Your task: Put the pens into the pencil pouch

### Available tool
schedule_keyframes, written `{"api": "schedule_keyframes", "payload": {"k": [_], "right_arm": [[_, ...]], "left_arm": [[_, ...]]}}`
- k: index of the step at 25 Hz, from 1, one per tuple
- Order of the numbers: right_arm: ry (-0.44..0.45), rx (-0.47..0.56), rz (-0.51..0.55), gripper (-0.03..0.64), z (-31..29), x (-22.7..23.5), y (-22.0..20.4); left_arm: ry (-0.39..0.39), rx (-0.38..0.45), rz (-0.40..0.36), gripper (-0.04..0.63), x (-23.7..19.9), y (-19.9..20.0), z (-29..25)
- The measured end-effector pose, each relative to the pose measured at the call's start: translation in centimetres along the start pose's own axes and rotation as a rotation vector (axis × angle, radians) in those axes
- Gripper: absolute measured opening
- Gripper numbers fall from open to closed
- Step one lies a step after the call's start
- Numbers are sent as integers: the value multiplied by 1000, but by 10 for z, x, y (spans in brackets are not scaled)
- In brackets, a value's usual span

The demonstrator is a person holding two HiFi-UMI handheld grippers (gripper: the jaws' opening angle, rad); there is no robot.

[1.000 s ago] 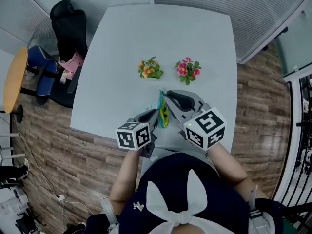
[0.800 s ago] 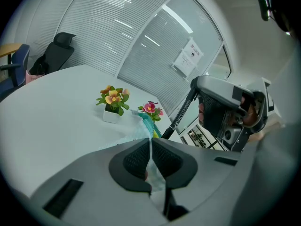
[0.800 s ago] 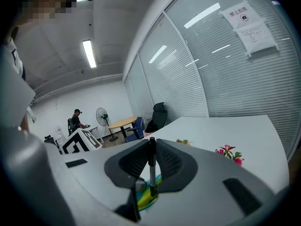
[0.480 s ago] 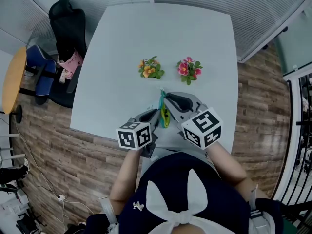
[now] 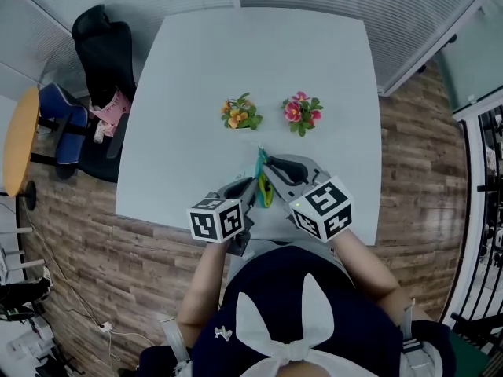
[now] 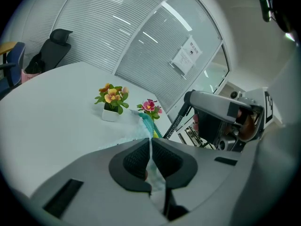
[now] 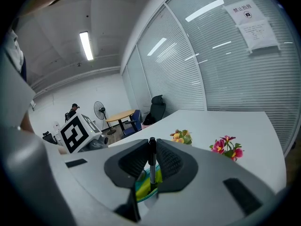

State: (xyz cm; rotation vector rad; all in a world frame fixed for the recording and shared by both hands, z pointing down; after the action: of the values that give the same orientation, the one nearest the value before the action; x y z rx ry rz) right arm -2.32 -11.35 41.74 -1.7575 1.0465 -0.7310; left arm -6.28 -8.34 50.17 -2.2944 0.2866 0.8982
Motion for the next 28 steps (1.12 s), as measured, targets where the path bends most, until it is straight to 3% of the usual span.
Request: {"api": "schedule_keyframes", "payload": {"k": [28], "right_arm": [[-35, -112, -87, 66, -4, -23, -35]], "left_arm": [[-40, -88, -29, 32, 0, -3, 16]]}}
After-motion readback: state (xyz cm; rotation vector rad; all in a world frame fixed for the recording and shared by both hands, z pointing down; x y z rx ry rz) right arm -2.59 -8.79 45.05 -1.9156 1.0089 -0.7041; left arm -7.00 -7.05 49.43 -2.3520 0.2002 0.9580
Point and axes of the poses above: the fingertips, and each gripper's own axes: z backward along the fingers, x to its right, y out of its top, the point moved 1 cm from there along z, backward along the fingers, and after that the axes turned 13 degrees about z, right-handed, at the moved point
